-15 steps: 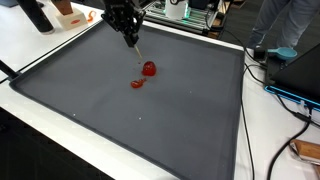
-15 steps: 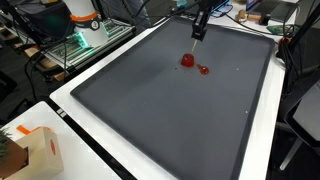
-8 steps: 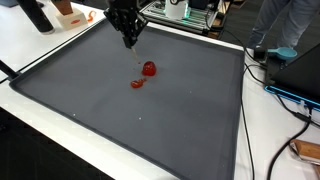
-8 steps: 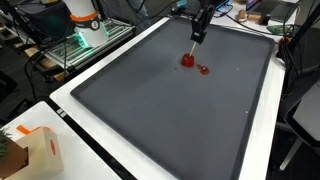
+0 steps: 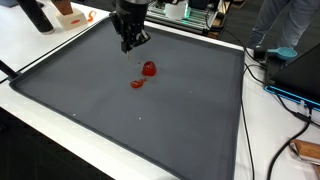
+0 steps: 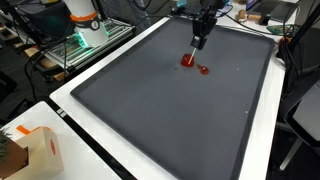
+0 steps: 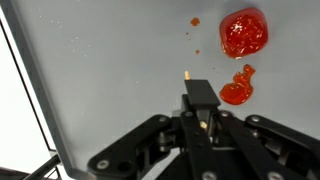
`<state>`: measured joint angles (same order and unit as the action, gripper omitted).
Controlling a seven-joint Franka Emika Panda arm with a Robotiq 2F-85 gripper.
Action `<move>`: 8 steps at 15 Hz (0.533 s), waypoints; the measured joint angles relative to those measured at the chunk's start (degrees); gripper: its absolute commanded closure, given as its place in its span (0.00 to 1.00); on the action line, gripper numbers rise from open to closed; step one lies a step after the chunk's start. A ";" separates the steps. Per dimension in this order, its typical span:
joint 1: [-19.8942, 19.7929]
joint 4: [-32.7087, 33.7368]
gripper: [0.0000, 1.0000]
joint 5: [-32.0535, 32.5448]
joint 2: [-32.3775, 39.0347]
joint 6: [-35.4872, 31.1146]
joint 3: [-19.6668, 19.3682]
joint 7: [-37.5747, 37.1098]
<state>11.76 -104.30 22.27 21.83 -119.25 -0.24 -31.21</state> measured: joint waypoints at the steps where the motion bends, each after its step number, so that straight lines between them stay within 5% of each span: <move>1: 0.81 0.17 0.97 1.91 0.52 0.13 -0.36 -2.39; 8: 4.36 1.92 0.97 11.45 4.10 4.12 -1.69 -14.52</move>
<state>16.13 -102.38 33.72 25.93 -115.13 -1.93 -45.72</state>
